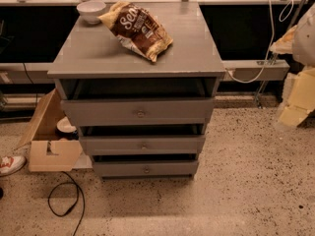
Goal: Open middle drawer
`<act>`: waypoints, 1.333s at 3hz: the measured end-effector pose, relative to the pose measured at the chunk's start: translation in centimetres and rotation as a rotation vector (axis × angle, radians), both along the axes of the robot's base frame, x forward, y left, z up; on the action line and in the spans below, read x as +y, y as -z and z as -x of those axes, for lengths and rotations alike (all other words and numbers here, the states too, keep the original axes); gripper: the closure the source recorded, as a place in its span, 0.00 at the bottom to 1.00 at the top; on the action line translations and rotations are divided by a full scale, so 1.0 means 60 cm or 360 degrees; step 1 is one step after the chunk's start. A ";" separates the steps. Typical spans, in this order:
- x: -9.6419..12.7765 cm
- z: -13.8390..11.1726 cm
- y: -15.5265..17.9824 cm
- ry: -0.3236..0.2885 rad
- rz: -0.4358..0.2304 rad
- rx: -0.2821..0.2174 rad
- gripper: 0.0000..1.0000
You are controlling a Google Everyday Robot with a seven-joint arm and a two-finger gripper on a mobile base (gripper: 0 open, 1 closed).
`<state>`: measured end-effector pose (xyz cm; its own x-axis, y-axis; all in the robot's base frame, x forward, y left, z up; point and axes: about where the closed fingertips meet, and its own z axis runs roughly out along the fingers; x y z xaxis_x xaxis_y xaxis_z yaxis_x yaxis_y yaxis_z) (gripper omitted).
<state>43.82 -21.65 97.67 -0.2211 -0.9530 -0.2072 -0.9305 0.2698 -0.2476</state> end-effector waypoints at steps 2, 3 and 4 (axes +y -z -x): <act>0.000 0.000 0.011 -0.0048 -0.0034 0.0007 0.00; 0.007 -0.003 0.090 -0.0131 -0.0174 0.0084 0.00; 0.044 -0.005 0.226 -0.0162 -0.0464 0.0159 0.00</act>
Offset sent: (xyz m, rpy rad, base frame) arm -0.0005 -0.0013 -0.0220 0.0546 0.0341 0.0786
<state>44.10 -19.03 84.08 -0.1610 -0.8747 -0.4570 -0.9721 0.2205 -0.0795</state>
